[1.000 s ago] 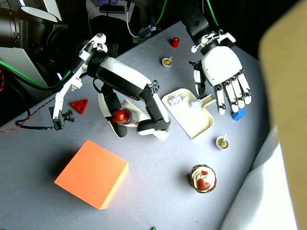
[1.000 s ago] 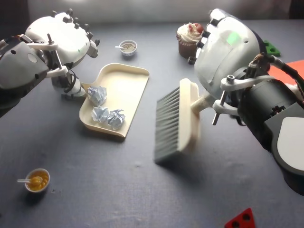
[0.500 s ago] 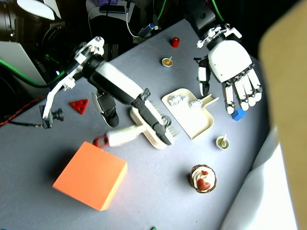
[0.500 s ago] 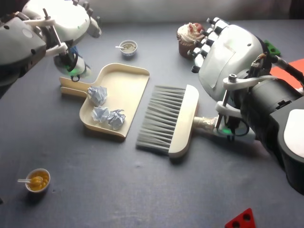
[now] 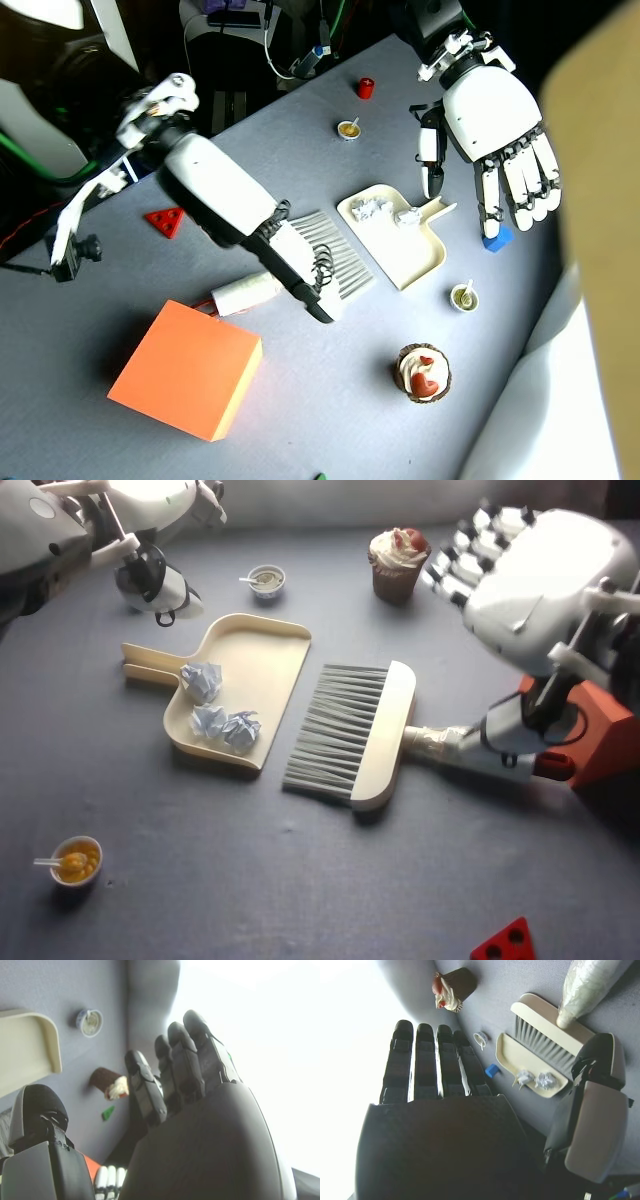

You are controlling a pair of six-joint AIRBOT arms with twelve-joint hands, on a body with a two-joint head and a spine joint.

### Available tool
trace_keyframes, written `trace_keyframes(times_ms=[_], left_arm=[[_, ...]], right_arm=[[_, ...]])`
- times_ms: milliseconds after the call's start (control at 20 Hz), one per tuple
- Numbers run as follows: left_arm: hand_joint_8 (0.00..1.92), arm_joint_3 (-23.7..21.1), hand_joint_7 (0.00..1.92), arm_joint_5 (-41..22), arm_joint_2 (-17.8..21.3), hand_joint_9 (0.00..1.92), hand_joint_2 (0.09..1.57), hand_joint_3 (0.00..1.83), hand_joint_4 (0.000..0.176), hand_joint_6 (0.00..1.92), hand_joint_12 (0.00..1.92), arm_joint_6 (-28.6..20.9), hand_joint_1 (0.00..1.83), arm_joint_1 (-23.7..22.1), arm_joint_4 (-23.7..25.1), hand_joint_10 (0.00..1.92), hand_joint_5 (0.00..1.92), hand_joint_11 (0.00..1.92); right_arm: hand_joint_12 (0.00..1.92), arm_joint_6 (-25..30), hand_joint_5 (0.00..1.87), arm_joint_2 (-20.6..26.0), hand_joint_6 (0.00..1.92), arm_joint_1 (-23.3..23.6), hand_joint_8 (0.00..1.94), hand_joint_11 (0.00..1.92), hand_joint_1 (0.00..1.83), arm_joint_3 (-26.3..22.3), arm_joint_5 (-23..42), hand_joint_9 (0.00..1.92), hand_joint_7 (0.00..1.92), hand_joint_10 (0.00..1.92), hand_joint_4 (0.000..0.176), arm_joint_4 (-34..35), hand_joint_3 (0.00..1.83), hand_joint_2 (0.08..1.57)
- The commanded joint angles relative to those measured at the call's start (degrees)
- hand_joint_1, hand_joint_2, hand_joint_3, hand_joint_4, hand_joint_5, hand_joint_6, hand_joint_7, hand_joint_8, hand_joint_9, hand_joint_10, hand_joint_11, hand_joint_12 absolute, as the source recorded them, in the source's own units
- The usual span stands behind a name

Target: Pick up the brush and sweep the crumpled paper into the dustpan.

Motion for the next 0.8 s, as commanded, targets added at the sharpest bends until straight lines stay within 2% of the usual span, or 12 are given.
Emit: trace_keyframes(times_ms=[0, 100, 150, 200, 250, 300, 350, 400, 450, 500, 650, 750], left_arm=[[0.00, -0.19, 0.31, -4.21, 0.72, 0.28, 1.01, 0.00, 0.106, 0.00, 0.43, 0.28, 0.80, -0.91, 2.01, 0.00, 0.53, 0.12], [0.01, -0.59, 0.33, -3.80, 0.99, 0.29, 1.01, 0.00, 0.105, 0.00, 0.42, 0.26, 0.79, -1.23, 1.75, 0.01, 0.54, 0.11], [0.01, -1.08, 0.33, -2.92, 1.41, 0.29, 1.01, 0.00, 0.098, 0.00, 0.42, 0.26, 0.80, -1.52, 1.71, 0.00, 0.54, 0.12], [0.01, -1.70, 0.33, -3.09, 1.86, 0.29, 1.01, 0.00, 0.101, 0.00, 0.42, 0.26, 0.79, -1.63, 1.24, 0.00, 0.53, 0.12], [0.00, -2.59, 0.32, -3.66, 2.48, 0.28, 1.02, 0.00, 0.098, 0.00, 0.42, 0.26, 0.79, -1.77, 0.49, 0.00, 0.52, 0.10], [0.00, -3.23, 0.32, -4.01, 2.93, 0.29, 1.02, 0.00, 0.102, 0.00, 0.42, 0.25, 0.79, -1.89, 0.06, 0.00, 0.52, 0.11], [0.01, -4.09, 0.34, -4.63, 3.47, 0.30, 1.01, 0.00, 0.102, 0.00, 0.42, 0.39, 0.79, -2.15, -0.43, 0.01, 0.53, 0.13], [0.01, -4.58, 0.35, -4.75, 3.75, 0.31, 1.01, 0.00, 0.095, 0.01, 0.42, 1.32, 0.81, -2.46, -1.20, 0.01, 0.53, 0.13], [0.01, -5.15, 0.35, -4.65, 3.91, 0.30, 1.01, 0.00, 0.078, 0.01, 0.42, 2.87, 0.82, -2.94, -2.24, 0.00, 0.55, 0.12], [0.00, -5.32, 0.33, -4.28, 3.90, 0.28, 1.01, 0.00, 0.089, 0.00, 0.41, 2.92, 0.80, -3.10, -2.17, 0.00, 0.53, 0.10], [0.00, -5.70, 0.32, -3.37, 4.06, 0.26, 1.01, 0.00, 0.104, 0.00, 0.39, 2.92, 0.79, -3.09, -2.18, 0.00, 0.53, 0.09], [0.00, -5.86, 0.32, -3.14, 4.45, 0.27, 1.01, 0.00, 0.101, 0.00, 0.38, 2.93, 0.79, -3.07, -2.02, 0.00, 0.51, 0.08]], right_arm=[[0.01, 1.43, 0.08, 0.93, 0.00, 0.58, 0.01, 0.15, 0.32, -0.43, 2.81, 0.12, 0.12, 0.01, 0.000, -5.67, 0.01, 0.82], [0.01, 4.16, 0.10, 3.18, 0.01, -0.05, 0.01, 0.16, 0.33, -0.39, 6.48, 0.12, 0.13, 0.00, 0.000, -8.87, 0.00, 0.81], [0.01, 8.58, 0.09, 4.79, 0.00, -0.24, 0.00, 0.16, 0.32, 0.00, 8.54, 0.11, 0.12, 0.00, 0.000, -10.87, 0.01, 0.82], [0.01, 13.12, 0.09, 6.32, 0.00, -0.22, 0.00, 0.16, 0.34, 0.46, 11.09, 0.12, 0.12, 0.00, 0.000, -11.77, 0.00, 0.82], [0.01, 21.15, 0.10, 8.33, 0.01, -0.04, 0.01, 0.15, 0.35, 1.00, 14.37, 0.12, 0.13, 0.00, 0.000, -14.13, 0.00, 0.81], [0.01, 26.94, 0.10, 9.65, 0.01, -0.01, 0.00, 0.16, 0.34, 1.32, 16.65, 0.11, 0.13, 0.00, 0.000, -16.58, 0.00, 0.81], [0.02, 36.49, 0.13, 11.61, 0.01, -0.04, 0.01, 0.18, 0.35, 1.66, 18.92, 0.14, 0.15, 0.01, 0.000, -21.10, 0.00, 0.80], [0.00, 42.65, 0.08, 13.01, 0.00, -0.12, 0.00, 0.14, 0.34, 1.76, 19.78, 0.09, 0.11, 0.00, 0.000, -23.77, 0.01, 0.82], [0.01, 50.31, 0.09, 14.95, 0.01, -0.14, 0.01, 0.15, 0.34, 1.82, 22.22, 0.10, 0.11, 0.01, 0.000, -27.73, 0.00, 0.82], [0.01, 52.30, 0.09, 16.43, 0.00, 0.20, 0.00, 0.15, 0.35, 1.68, 25.95, 0.09, 0.11, 0.00, 0.000, -29.58, 0.00, 0.82], [0.02, 55.90, 0.12, 20.28, 0.01, 1.59, 0.01, 0.17, 0.32, 0.55, 35.49, 0.12, 0.13, 0.01, 0.000, -30.51, 0.00, 0.82], [0.01, 57.43, 0.10, 21.60, 0.00, 1.98, 0.00, 0.14, 0.33, 0.38, 36.61, 0.11, 0.12, 0.01, 0.000, -29.68, 0.01, 0.83]])
